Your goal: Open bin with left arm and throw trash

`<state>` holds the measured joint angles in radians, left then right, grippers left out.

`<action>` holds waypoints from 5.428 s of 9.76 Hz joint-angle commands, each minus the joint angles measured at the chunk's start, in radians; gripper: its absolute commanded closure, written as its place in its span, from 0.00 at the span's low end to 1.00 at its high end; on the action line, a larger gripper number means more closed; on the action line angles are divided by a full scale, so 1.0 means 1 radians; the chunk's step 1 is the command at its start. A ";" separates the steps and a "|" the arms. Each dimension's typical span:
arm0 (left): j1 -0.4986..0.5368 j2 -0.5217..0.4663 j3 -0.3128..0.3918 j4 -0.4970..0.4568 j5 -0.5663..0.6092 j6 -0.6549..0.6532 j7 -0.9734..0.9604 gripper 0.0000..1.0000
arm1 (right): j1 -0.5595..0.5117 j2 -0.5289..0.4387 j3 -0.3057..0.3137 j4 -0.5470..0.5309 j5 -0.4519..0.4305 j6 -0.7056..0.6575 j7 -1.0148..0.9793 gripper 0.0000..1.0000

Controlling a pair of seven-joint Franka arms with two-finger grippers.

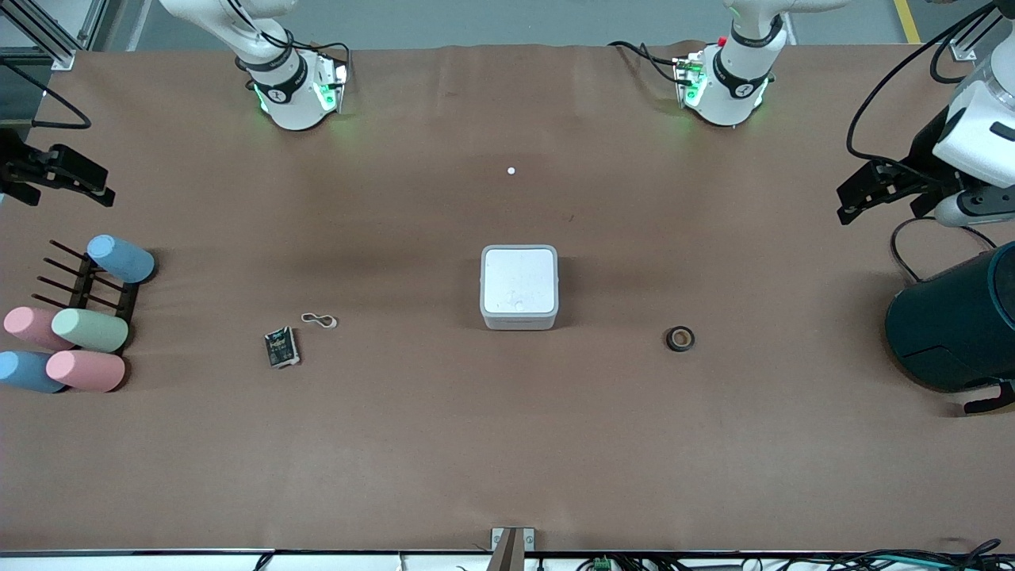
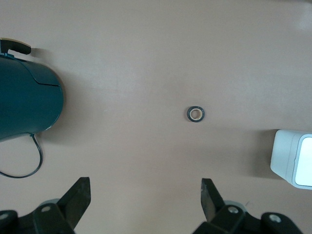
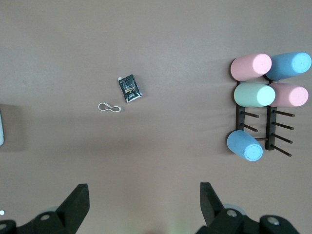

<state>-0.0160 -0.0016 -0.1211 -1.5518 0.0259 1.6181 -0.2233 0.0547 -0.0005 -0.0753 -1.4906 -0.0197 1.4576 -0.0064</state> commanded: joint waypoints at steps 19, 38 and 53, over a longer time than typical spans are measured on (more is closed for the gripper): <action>-0.404 0.718 -0.282 0.104 0.224 0.667 -0.241 1.00 | 0.088 0.545 0.017 -0.384 0.049 0.914 -0.046 0.00; 0.128 0.598 -0.330 -0.321 0.246 0.811 0.389 0.00 | 0.324 0.544 0.025 0.127 0.110 0.313 0.213 0.98; 0.177 0.643 -0.331 -0.406 0.356 0.951 0.329 0.57 | 0.703 0.668 0.026 0.207 0.161 0.550 0.724 0.98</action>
<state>0.1542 0.6450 -0.4478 -1.9450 0.3605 2.5485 0.1123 0.7388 0.6472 -0.0428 -1.3048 0.1332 2.0048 0.6970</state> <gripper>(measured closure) 0.260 0.683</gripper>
